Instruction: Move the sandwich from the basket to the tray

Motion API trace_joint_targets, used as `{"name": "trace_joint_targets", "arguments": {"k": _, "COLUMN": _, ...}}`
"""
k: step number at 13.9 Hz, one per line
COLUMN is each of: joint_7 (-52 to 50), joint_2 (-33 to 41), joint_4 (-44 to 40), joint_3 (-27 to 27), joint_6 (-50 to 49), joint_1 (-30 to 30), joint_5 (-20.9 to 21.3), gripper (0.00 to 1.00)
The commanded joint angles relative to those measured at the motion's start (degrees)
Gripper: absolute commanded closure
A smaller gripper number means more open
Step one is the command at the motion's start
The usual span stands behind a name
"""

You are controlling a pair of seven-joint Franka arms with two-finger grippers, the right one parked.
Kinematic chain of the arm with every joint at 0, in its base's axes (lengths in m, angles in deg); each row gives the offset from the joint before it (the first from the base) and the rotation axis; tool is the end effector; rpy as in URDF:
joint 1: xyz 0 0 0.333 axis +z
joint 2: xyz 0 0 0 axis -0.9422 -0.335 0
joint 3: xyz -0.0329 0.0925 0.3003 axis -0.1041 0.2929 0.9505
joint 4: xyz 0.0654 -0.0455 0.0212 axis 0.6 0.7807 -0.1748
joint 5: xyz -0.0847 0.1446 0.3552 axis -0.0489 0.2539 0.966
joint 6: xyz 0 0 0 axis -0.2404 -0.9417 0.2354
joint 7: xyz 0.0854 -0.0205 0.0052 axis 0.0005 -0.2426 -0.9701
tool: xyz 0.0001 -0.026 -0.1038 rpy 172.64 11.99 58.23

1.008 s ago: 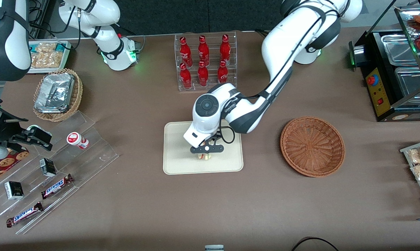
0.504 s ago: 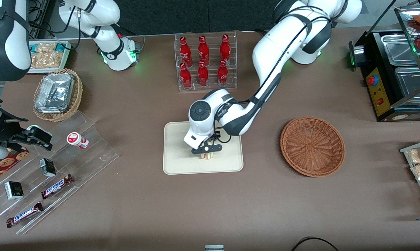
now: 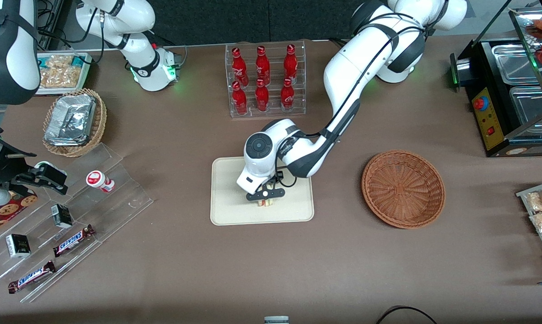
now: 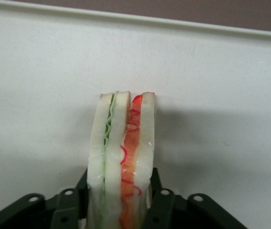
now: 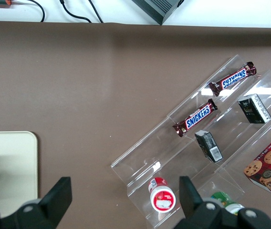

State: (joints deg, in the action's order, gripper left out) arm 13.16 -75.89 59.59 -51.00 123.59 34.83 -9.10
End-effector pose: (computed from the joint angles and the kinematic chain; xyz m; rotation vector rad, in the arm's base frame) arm 0.5354 -0.5569 0.2119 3.0919 0.2192 -0.0229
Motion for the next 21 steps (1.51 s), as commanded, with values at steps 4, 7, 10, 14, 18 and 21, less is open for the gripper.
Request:
{"name": "trace_joint_targets", "arguments": {"k": 4, "joint_7": -0.36, "joint_2": 8.37, "joint_4": -1.43, "joint_3": 0.08, "joint_6": -7.33, "joint_1": 4.21, "joint_5": -2.71, "gripper": 0.00}}
{"name": "trace_joint_targets", "arguments": {"k": 7, "joint_7": 7.52, "joint_2": 16.19, "joint_4": -0.73, "joint_3": 0.17, "joint_6": -15.84, "joint_1": 8.42, "joint_5": -8.69, "gripper": 0.00}}
{"name": "trace_joint_targets", "arguments": {"k": 10, "joint_7": 15.61, "joint_2": 27.42, "joint_4": 9.50, "joint_3": 0.17, "joint_6": -19.13, "joint_1": 15.35, "joint_5": -12.13, "gripper": 0.00}}
{"name": "trace_joint_targets", "arguments": {"k": 14, "joint_7": 29.14, "joint_2": 43.16, "joint_4": 31.57, "joint_3": 0.17, "joint_6": -12.11, "joint_1": 25.82, "joint_5": -15.29, "gripper": 0.01}}
{"name": "trace_joint_targets", "arguments": {"k": 18, "joint_7": 41.80, "joint_2": 52.76, "joint_4": 43.29, "joint_3": 0.34, "joint_6": -10.77, "joint_1": 34.25, "joint_5": -16.53, "gripper": 0.01}}
{"name": "trace_joint_targets", "arguments": {"k": 21, "joint_7": 51.73, "joint_2": 57.59, "joint_4": 44.98, "joint_3": 0.60, "joint_6": -15.15, "joint_1": 39.98, "joint_5": -17.14, "gripper": 0.01}}
